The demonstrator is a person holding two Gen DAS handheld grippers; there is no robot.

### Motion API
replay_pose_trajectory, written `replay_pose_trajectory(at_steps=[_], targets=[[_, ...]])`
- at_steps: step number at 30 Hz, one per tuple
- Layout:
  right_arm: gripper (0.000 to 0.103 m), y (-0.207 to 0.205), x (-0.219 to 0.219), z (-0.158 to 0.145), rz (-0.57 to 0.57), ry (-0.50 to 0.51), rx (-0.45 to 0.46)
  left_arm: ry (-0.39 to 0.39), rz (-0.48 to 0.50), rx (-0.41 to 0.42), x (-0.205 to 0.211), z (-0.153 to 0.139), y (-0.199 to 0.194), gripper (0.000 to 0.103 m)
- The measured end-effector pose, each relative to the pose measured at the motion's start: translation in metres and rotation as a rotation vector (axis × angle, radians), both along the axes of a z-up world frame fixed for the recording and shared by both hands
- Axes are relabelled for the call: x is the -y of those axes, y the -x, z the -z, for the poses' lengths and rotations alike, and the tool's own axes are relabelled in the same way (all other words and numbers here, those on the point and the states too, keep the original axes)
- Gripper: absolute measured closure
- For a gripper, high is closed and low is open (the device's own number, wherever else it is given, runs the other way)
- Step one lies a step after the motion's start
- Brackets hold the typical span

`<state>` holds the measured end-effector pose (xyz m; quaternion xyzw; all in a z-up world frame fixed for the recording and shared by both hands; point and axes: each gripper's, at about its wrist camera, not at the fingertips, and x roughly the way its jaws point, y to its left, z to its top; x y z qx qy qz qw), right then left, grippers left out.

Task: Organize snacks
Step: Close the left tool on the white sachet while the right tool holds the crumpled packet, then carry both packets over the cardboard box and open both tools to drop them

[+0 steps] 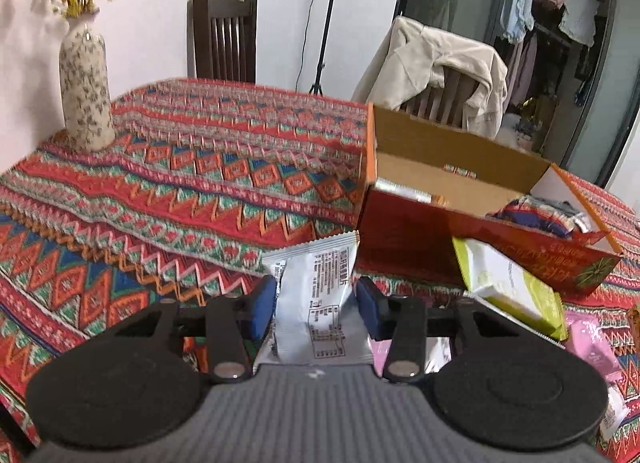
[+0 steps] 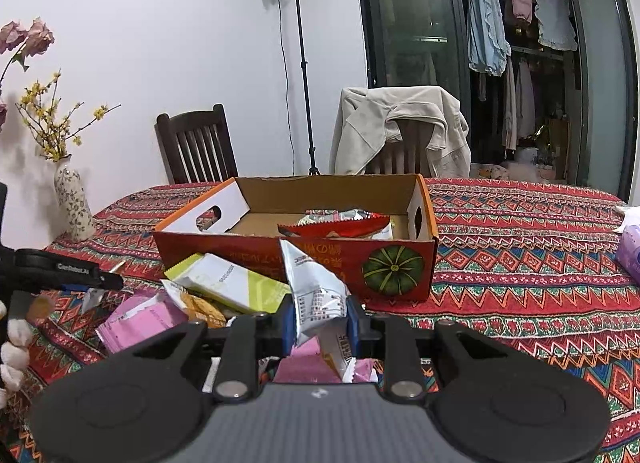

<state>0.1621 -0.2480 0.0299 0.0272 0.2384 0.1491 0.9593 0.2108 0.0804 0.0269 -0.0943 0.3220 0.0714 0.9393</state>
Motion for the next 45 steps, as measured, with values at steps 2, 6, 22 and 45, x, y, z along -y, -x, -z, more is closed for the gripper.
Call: replay_pose_trajectory(at_steps=[2, 6, 22, 45], targets=[[0.078, -0.002, 0.000, -0.004, 0.003, -0.004, 0.010, -0.008, 0.007, 0.027, 0.002, -0.006, 0.002, 0.058], [0.078, -0.009, -0.002, -0.015, 0.006, -0.015, 0.037, -0.011, 0.025, 0.076, 0.008, -0.022, 0.000, 0.057], [0.078, -0.091, -0.029, -0.056, 0.035, -0.025, 0.127, -0.036, 0.075, 0.214, 0.054, -0.073, -0.061, 0.057], [0.078, -0.173, -0.047, -0.016, 0.054, -0.021, 0.099, -0.096, 0.057, 0.212, 0.073, -0.031, -0.139, 0.057]])
